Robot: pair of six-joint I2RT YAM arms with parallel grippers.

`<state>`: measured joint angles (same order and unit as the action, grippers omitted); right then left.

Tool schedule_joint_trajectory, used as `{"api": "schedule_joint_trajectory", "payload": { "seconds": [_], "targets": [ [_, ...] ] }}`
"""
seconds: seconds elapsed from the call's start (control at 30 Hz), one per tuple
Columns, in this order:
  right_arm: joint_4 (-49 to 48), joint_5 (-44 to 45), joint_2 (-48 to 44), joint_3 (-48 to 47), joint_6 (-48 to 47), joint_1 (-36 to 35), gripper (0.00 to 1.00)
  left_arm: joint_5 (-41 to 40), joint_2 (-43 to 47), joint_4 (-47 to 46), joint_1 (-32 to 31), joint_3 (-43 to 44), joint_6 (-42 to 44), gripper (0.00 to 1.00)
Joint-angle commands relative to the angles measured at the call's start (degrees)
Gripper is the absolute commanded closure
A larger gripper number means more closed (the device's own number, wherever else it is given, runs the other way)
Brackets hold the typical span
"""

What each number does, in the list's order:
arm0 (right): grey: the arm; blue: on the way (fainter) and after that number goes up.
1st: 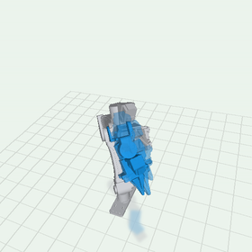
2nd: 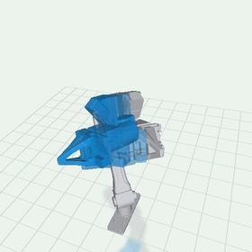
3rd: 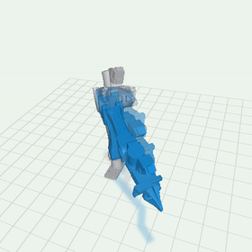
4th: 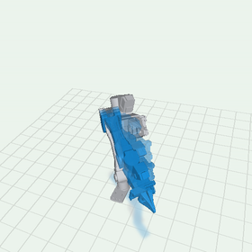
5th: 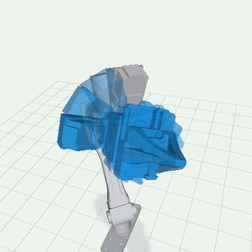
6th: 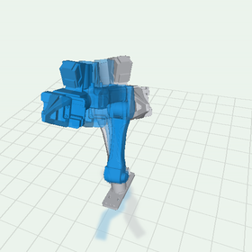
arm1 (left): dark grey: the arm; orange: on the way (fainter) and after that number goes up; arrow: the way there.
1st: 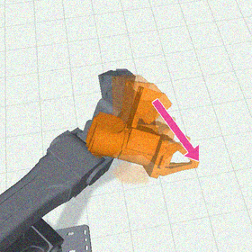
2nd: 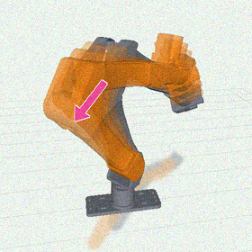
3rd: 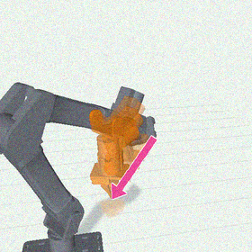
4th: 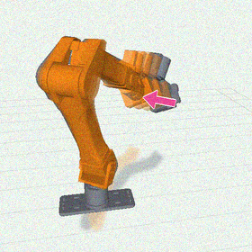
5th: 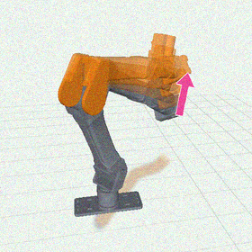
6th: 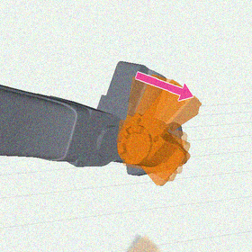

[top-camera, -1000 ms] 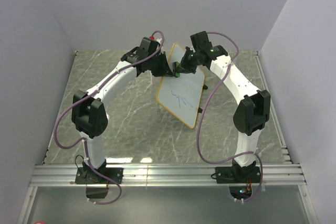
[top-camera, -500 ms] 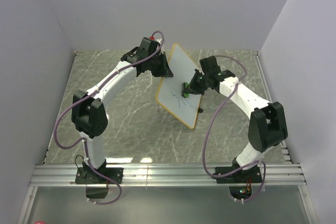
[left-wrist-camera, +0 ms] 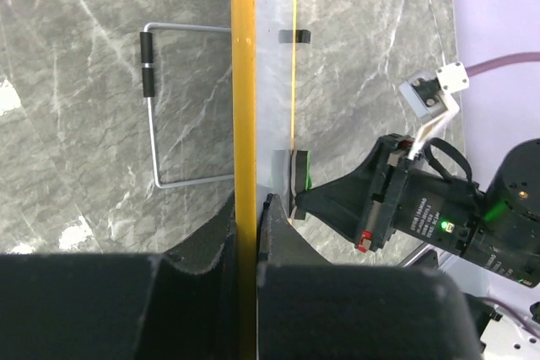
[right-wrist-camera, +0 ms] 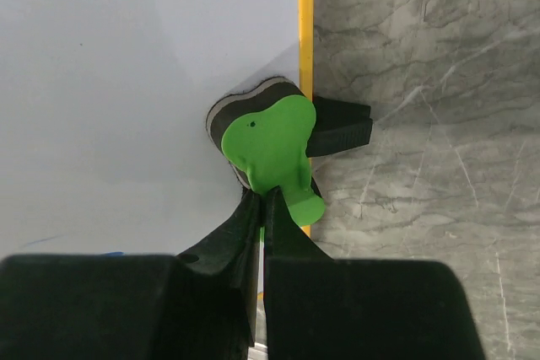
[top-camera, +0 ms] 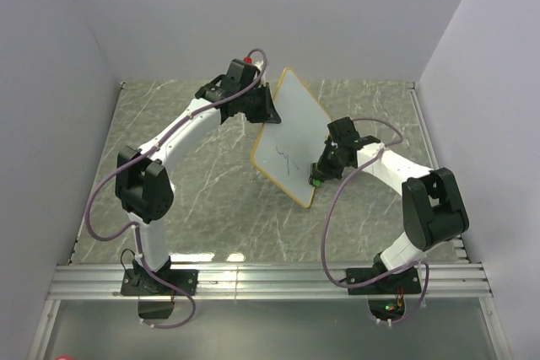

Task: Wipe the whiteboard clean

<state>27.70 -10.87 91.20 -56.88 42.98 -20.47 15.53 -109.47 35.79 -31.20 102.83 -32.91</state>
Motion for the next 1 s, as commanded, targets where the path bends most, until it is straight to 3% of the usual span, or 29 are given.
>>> {"api": "schedule_joint_trajectory", "payload": {
  "seconds": [0.0,0.57,0.97],
  "targets": [
    [-1.25,-4.33,1.35,1.69,1.58,-4.31,1.0,-7.27,-6.46,16.77,-5.1,-5.0,11.29,1.0],
    [2.53,-9.17,-0.58,-22.2,10.89,-12.31,1.0,-6.57,-7.25,15.36,-5.63,-5.71,9.53,1.0],
    [-1.16,-12.94,0.39,-25.3,15.37,-13.63,1.0,-6.74,-6.63,14.66,-5.71,-6.94,9.44,1.0]
  ]
}}
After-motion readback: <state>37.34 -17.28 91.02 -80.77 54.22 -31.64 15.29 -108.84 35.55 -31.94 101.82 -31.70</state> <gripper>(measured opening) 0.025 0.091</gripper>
